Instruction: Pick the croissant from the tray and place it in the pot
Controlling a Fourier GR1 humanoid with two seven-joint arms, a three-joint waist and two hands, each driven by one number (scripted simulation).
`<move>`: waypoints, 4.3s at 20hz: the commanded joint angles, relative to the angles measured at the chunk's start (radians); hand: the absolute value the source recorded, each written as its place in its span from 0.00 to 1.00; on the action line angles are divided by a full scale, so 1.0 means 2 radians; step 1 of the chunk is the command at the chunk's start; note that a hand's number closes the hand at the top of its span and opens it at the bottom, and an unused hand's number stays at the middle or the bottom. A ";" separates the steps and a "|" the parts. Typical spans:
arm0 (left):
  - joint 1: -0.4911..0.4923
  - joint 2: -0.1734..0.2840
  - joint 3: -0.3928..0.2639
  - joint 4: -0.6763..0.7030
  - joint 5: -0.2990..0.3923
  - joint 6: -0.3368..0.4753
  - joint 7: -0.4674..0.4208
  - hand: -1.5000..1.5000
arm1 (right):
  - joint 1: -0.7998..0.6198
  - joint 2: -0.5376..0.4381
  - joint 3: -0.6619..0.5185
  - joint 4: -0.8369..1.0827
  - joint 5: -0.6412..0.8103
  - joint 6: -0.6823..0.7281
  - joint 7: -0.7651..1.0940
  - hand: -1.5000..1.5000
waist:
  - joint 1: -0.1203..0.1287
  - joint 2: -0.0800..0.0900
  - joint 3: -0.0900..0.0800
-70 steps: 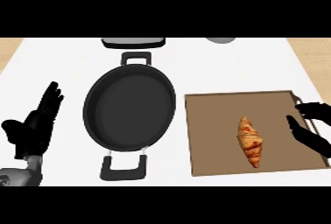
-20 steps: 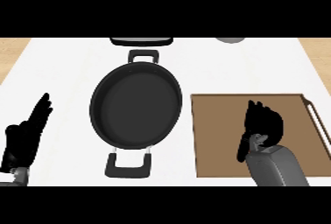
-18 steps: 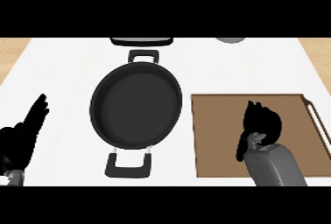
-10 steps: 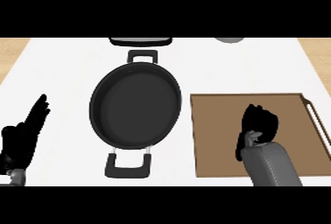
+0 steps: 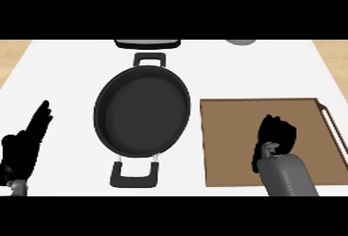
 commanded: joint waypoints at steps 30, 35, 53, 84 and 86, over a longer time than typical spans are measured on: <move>-0.041 -0.042 -0.004 0.016 -0.043 -0.039 0.010 0.50 | -0.150 0.028 0.502 -0.113 -0.145 -0.185 -0.019 1.00 | 0.048 -0.002 -0.001; -0.035 -0.037 0.008 0.019 -0.039 -0.038 0.003 0.50 | -0.242 0.028 0.506 -0.172 -0.097 -0.224 0.083 1.00 | 0.039 -0.009 -0.002; -0.036 -0.030 0.022 0.022 -0.036 -0.048 0.007 0.50 | -0.438 0.028 0.413 -0.062 -0.197 -0.426 0.137 1.00 | 0.033 0.001 -0.001; -0.074 -0.059 0.006 0.026 -0.056 -0.048 0.009 0.50 | -0.513 0.028 0.355 0.386 -0.514 -0.580 -0.262 0.00 | 0.064 0.020 -0.001; -0.064 -0.061 -0.005 0.026 -0.068 -0.047 -0.005 0.50 | -0.530 0.028 0.358 0.387 -0.527 -0.589 -0.258 0.00 | 0.067 0.018 -0.001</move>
